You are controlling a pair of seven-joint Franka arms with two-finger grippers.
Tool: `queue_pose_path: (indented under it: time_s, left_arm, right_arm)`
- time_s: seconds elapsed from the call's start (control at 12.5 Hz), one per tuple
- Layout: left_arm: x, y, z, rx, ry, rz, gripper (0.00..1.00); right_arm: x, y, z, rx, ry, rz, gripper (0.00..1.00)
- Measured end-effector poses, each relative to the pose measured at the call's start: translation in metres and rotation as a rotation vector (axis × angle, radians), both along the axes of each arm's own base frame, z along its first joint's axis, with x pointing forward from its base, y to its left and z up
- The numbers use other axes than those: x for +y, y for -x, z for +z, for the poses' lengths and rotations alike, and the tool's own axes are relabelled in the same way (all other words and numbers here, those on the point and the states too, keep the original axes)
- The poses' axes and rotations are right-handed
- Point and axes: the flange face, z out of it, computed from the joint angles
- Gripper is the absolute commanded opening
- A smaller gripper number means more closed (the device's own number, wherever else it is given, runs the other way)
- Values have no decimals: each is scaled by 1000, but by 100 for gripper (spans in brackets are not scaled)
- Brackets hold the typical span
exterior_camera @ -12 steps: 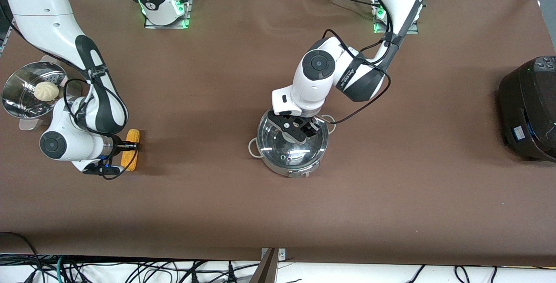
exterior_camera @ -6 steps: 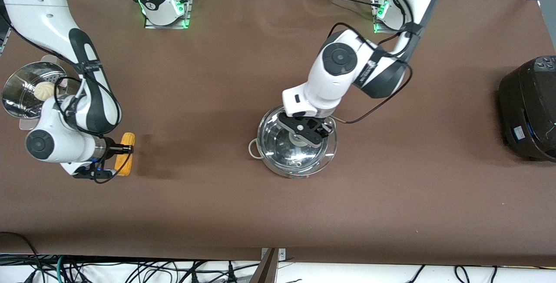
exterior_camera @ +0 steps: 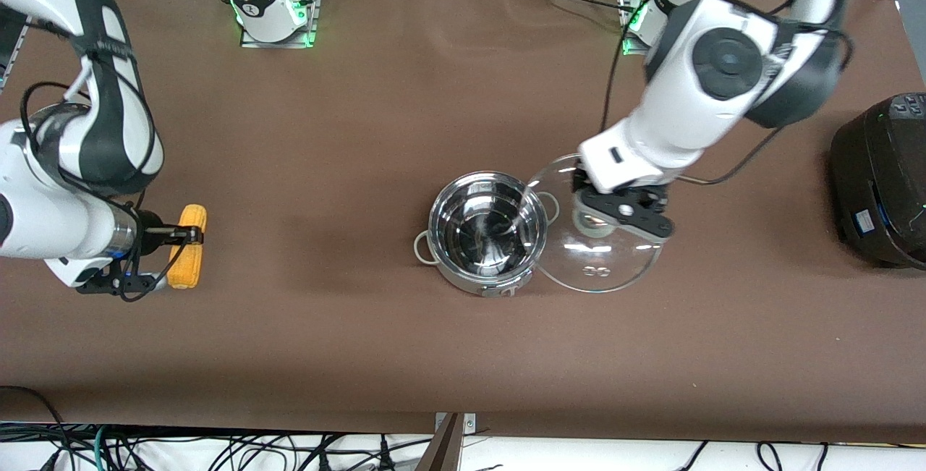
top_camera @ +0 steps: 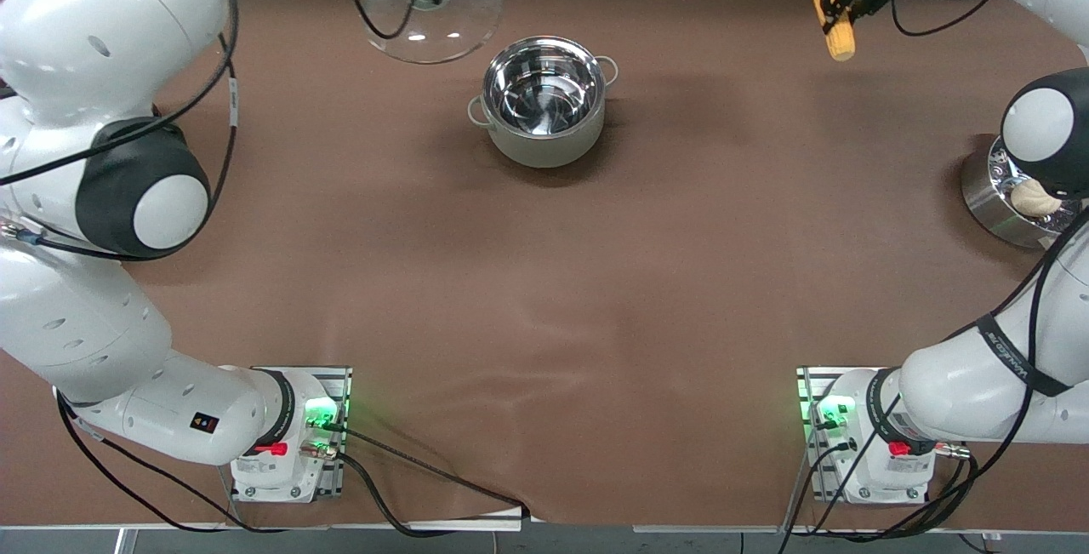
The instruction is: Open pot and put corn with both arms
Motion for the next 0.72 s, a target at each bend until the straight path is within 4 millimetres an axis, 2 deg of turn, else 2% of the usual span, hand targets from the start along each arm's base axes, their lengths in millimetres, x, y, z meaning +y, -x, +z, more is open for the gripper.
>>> queue_pose_path:
  time_s: [0.16,0.32,0.4,0.48,0.72]
  left_arm:
    - [72,-18,-26,49,-20,34,12]
    - [136,-28,-58,103,-31,47,13]
    - [155,-29,-73,125,-52,42,13]
    - [166,-29,-88,144,-95,33,13]
    - [174,-25,-133,161,-124,26,14]
  right_arm:
    - [71,12,44,-13,-40,-10,15]
    - [145,29,66,-25,-86,-29,15]
    - [179,37,71,-45,-108,-34,15]
    - [216,45,73,-73,-129,-33,15]
    - [333,78,54,-139,-190,-51,15]
